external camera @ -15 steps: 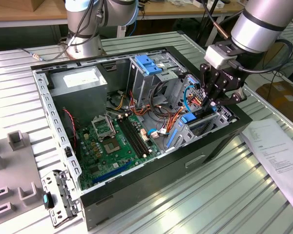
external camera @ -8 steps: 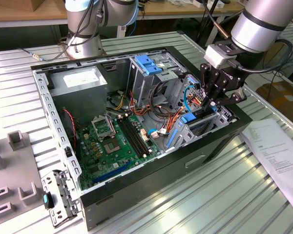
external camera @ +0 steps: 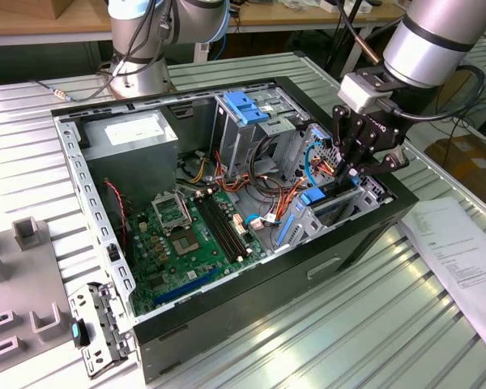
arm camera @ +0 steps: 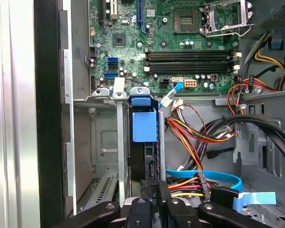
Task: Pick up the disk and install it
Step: 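Insert the first disk wire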
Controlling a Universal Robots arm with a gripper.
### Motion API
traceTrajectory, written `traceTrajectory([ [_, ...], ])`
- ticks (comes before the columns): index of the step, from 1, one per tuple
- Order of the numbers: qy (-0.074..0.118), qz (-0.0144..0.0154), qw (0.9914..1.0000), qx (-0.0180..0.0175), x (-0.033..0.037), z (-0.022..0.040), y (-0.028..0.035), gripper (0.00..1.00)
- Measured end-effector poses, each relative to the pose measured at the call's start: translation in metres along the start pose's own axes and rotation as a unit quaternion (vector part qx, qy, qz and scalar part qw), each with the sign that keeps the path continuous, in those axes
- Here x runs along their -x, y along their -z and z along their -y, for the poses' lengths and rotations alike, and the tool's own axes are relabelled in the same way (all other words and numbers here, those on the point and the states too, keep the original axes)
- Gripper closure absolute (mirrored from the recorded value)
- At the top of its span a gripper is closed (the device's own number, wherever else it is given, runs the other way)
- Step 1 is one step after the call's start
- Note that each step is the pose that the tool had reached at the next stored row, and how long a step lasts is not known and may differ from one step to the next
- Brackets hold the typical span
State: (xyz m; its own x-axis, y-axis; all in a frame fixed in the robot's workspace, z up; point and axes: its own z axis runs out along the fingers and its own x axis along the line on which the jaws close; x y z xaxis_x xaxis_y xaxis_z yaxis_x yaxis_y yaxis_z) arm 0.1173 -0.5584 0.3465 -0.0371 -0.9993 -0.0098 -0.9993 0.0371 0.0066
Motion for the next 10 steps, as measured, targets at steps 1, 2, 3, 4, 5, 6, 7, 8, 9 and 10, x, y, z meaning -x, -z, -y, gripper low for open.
traceTrajectory([
  [1,0.002,0.0,1.0,0.0,0.0,0.0,0.0,0.82],
  [2,0.003,0.0,1.0,0.0,0.0,0.0,0.0,0.82],
  [3,0.003,0.0001,1.0,0.0001,0.0,0.0002,-0.0001,0.82],
  [4,0.003,0.0,1.0,0.0,0.0,0.0006,0.0,0.82],
  [5,0.003,0.0001,1.0,0.0001,0.0,0.0006,0.0,0.82],
  [6,0.003,0.0002,1.0,0.0001,0.0,0.0006,-0.0001,0.82],
  [7,0.003,0.0001,1.0,0.0001,0.0,0.0007,-0.0004,0.82],
  [8,0.003,0.0001,1.0,0.0001,0.0,0.0007,-0.0009,0.82],
  [9,0.003,0.0,1.0,0.0001,0.0,0.0007,-0.0014,0.82],
  [10,0.003,0.0001,1.0,0.0002,0.0,0.0007,-0.0024,0.82],
])
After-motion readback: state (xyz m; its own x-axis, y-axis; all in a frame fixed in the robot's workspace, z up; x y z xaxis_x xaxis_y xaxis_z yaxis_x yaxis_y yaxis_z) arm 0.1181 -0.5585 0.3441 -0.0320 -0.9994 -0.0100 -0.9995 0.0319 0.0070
